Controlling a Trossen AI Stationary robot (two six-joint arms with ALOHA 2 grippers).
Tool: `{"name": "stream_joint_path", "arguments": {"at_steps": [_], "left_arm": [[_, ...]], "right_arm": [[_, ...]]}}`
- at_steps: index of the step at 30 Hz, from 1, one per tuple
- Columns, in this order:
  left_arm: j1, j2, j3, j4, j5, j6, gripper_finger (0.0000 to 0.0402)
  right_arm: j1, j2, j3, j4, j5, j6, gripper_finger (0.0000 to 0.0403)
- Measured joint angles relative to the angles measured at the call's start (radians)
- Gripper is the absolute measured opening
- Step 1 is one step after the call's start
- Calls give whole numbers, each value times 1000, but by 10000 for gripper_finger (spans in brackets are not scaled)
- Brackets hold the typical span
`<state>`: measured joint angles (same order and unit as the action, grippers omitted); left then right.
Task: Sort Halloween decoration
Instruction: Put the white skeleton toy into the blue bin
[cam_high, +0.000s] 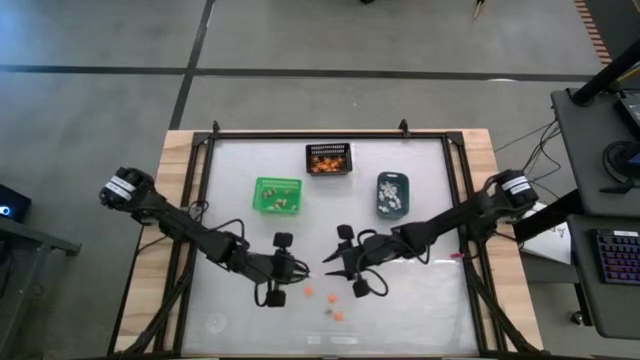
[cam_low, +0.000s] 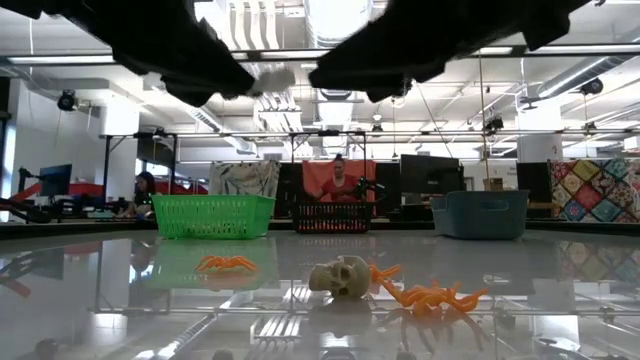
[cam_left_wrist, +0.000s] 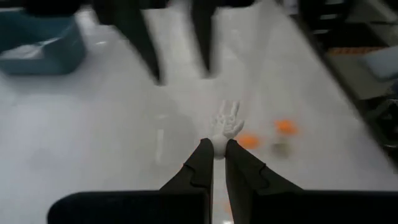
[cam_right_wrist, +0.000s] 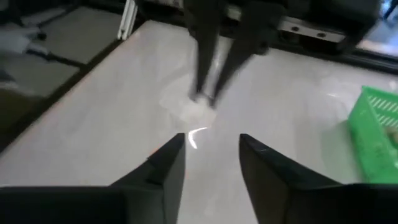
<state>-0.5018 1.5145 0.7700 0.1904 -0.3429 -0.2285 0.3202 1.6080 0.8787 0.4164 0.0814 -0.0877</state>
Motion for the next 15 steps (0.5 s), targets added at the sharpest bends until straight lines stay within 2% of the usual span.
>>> {"name": "stream_joint_path", "arguments": {"at_steps": [3,7,11,15], "left_arm": [[0,1,0,-32,-93,-32,1],[0,1,0,-43,-182,-43,1],[0,1,0,-44,-211,-45,1],[0,2,0,-43,-221,-44,1]], "right_arm": [[0,31,42,-15,6,47,171],[0,54,101,-105,111,60,211],[-4,75,146,-174,180,62,232],[-13,81,172,-210,181,62,234]]}}
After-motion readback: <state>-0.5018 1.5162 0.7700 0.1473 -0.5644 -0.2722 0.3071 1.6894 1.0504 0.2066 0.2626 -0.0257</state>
